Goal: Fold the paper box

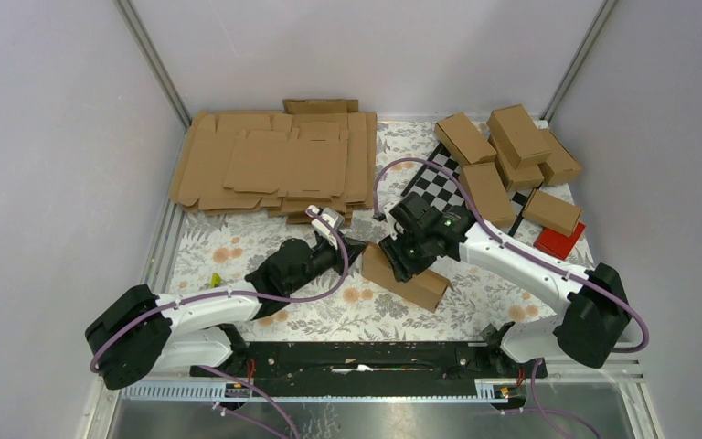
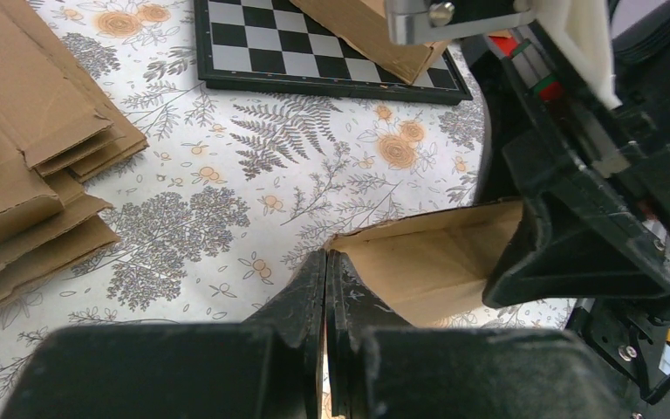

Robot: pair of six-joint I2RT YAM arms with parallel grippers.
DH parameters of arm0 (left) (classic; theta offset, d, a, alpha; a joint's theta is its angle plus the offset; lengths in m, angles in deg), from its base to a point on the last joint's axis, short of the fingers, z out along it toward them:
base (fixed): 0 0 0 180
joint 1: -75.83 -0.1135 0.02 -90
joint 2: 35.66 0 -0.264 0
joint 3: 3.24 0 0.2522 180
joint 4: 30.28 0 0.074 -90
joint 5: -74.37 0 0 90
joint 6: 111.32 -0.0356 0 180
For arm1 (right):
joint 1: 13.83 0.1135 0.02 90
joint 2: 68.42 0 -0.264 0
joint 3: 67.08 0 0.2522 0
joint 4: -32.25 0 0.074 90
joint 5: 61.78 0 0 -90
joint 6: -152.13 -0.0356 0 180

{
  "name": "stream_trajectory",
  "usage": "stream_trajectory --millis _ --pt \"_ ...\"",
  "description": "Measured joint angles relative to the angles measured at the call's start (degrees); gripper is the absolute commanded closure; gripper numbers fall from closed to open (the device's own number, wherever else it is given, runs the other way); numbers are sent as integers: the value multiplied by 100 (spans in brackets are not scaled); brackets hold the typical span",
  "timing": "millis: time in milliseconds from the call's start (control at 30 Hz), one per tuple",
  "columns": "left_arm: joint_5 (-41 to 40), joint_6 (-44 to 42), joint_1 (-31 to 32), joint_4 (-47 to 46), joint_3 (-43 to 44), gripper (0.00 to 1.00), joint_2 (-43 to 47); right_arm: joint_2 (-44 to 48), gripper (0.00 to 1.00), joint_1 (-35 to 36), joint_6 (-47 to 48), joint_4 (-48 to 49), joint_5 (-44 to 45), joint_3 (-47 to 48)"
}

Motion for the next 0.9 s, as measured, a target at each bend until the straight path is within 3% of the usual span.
stream_trajectory --millis 333,467,667,900 --pt "-138 17 28 57 42 100 -22 -24 56 66 39 31 -52 2" --pt "-227 52 66 -131 42 100 -153 -24 48 63 22 44 -48 2" --pt "-260 186 138 74 238 100 -236 -33 44 57 -15 52 -17 2" --pt "-291 350 238 328 365 100 -236 -33 48 57 -52 87 -17 0"
